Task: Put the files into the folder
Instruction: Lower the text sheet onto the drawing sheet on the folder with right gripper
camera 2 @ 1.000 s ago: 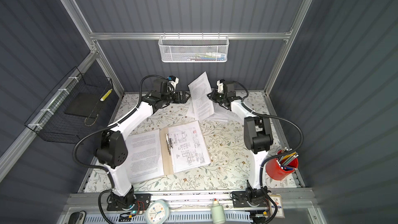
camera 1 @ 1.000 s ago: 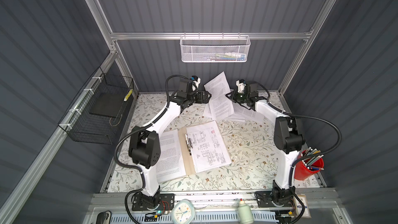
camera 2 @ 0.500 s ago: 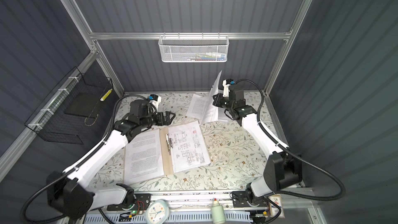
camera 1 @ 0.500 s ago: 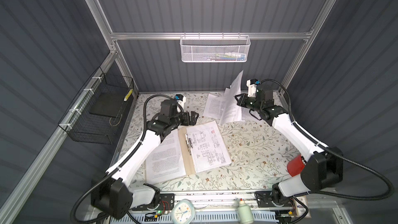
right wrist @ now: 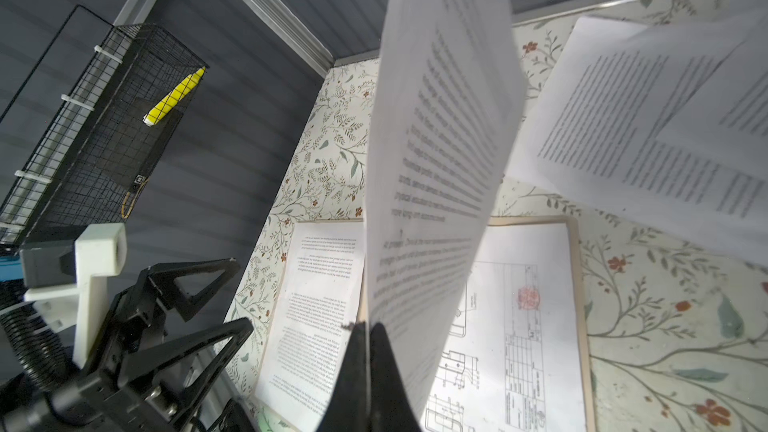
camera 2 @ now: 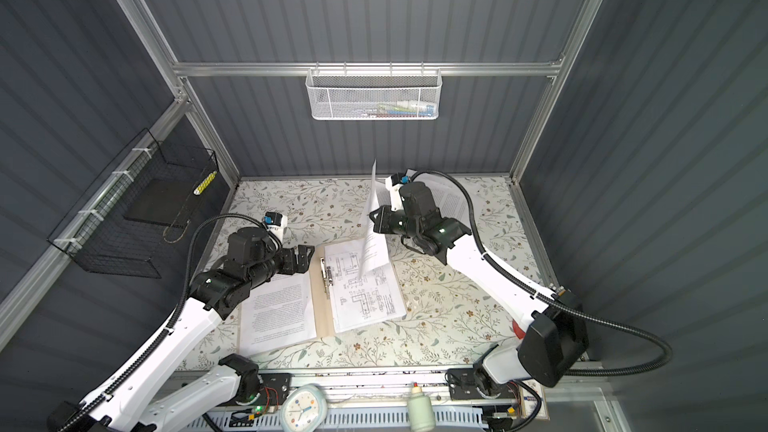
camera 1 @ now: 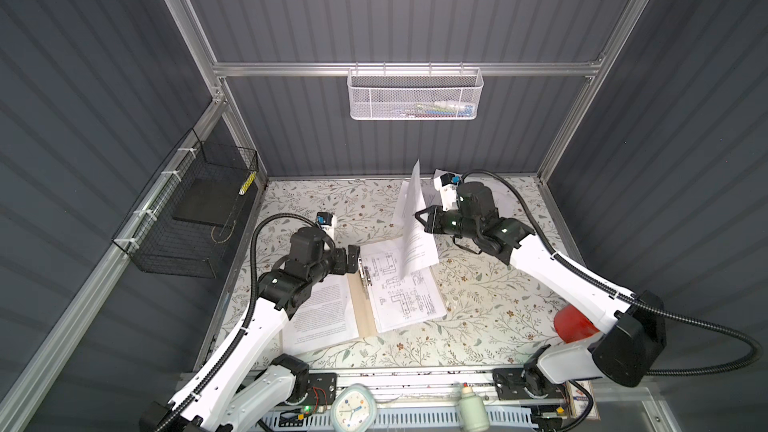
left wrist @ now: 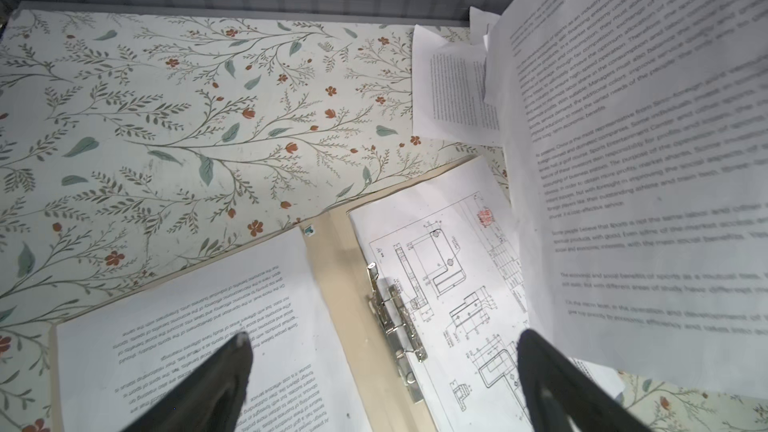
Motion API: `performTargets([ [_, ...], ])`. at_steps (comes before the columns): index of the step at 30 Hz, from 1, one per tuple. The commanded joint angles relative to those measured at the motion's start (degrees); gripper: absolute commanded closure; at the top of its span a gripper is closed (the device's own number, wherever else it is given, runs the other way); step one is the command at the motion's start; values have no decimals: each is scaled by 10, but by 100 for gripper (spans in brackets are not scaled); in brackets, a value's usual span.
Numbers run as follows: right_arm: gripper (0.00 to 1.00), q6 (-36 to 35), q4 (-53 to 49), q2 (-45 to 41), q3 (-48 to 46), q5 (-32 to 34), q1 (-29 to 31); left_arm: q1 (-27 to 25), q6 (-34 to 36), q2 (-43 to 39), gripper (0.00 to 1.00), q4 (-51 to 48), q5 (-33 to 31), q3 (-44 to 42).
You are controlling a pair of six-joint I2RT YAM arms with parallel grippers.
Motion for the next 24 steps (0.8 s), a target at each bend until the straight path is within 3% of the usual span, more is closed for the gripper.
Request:
performTargets([
  [1,100,28,11,-19,-40,-32,-10,-4,14,3,0,-10,-25,-2],
  [6,100,54,65,-17,-161,-117,-65,-4,15,12,0,-9,-18,-2],
  [10,100,10,105,20,-221,-125,-78,-4,16,17,0,-7,-11,-3],
  [15,100,-5,175,107,-238,-160,-72,-4,17,22,0,-8,-4,-3],
  [24,100,17,182,118,-241,-127,-49,-4,12,22,0,-11,24,-5],
])
